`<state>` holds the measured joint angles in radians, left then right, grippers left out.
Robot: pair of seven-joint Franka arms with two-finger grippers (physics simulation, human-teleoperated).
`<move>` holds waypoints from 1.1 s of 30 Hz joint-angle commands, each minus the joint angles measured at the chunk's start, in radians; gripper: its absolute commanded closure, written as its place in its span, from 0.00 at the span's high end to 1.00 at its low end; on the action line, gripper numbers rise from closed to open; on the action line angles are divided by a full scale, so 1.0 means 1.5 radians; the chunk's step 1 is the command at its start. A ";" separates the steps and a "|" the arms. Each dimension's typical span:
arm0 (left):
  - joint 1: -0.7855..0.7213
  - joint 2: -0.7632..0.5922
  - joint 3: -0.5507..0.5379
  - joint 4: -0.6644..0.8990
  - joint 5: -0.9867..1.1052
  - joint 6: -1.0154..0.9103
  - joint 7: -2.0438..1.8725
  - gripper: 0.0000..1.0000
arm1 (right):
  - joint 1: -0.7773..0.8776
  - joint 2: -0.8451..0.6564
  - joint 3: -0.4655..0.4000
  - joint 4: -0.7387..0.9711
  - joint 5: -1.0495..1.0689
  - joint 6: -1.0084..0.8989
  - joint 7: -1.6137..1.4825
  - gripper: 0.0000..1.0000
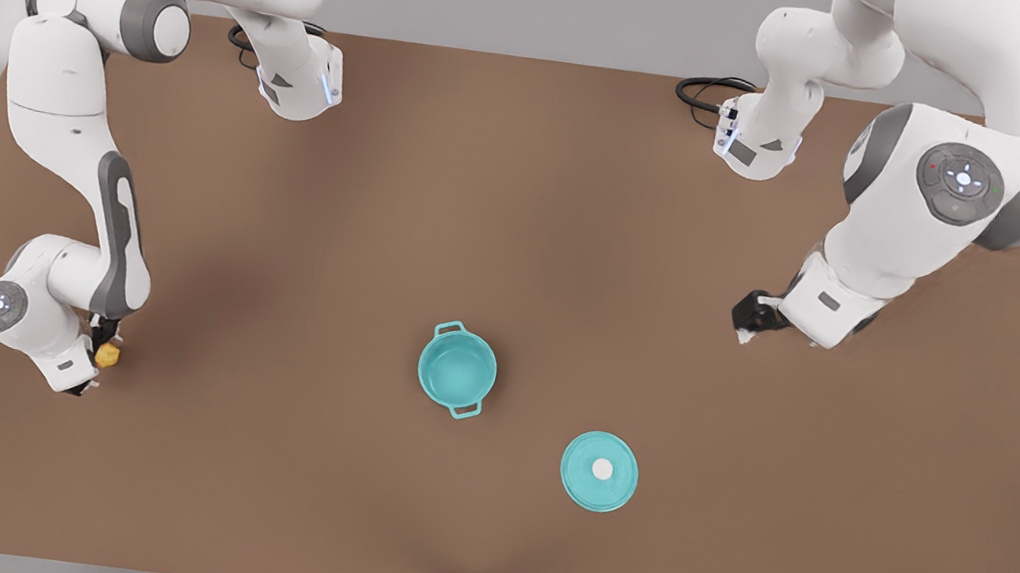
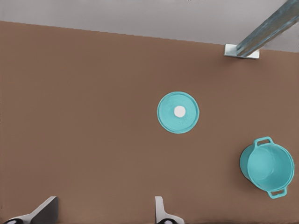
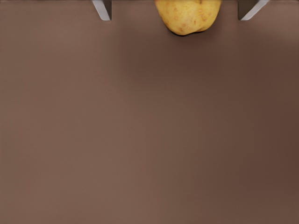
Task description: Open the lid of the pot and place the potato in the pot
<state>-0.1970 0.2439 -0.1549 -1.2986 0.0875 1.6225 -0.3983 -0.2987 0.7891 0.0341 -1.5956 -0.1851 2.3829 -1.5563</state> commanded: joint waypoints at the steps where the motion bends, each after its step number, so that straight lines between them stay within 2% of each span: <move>1: -0.003 0.000 0.002 0.009 0.072 -0.024 0.265 1.00 | -0.002 0.000 0.001 0.000 0.000 0.013 -0.027 1.00; 5: 0.012 0.010 0.010 0.007 0.018 -0.049 0.257 1.00 | -0.003 0.000 0.001 -0.001 0.000 0.012 -0.027 1.00; 9: 0.013 0.010 0.006 0.006 0.026 -0.080 0.196 1.00 | -0.004 0.000 0.001 -0.002 0.000 0.012 -0.035 0.91; 13: 0.014 0.015 0.006 0.008 0.055 -0.080 0.197 1.00 | -0.005 0.006 0.001 -0.005 0.001 0.014 -0.036 0.90; 21: 0.011 0.025 0.005 0.017 0.055 -0.073 0.195 1.00 | -0.004 0.005 0.001 -0.005 0.001 0.006 -0.036 0.63; 27: 0.010 0.026 0.005 0.017 0.058 -0.073 0.195 1.00 | -0.003 0.005 0.001 -0.006 0.001 0.003 -0.036 0.52; 33: 0.010 0.026 0.005 0.017 0.059 -0.073 0.196 1.00 | -0.002 0.002 0.004 -0.006 0.003 -0.008 -0.036 0.47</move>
<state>-0.1820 0.2835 -0.1469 -1.2737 0.1745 1.5135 -0.1453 -0.3015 0.7929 0.0388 -1.6045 -0.1863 2.3821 -1.5942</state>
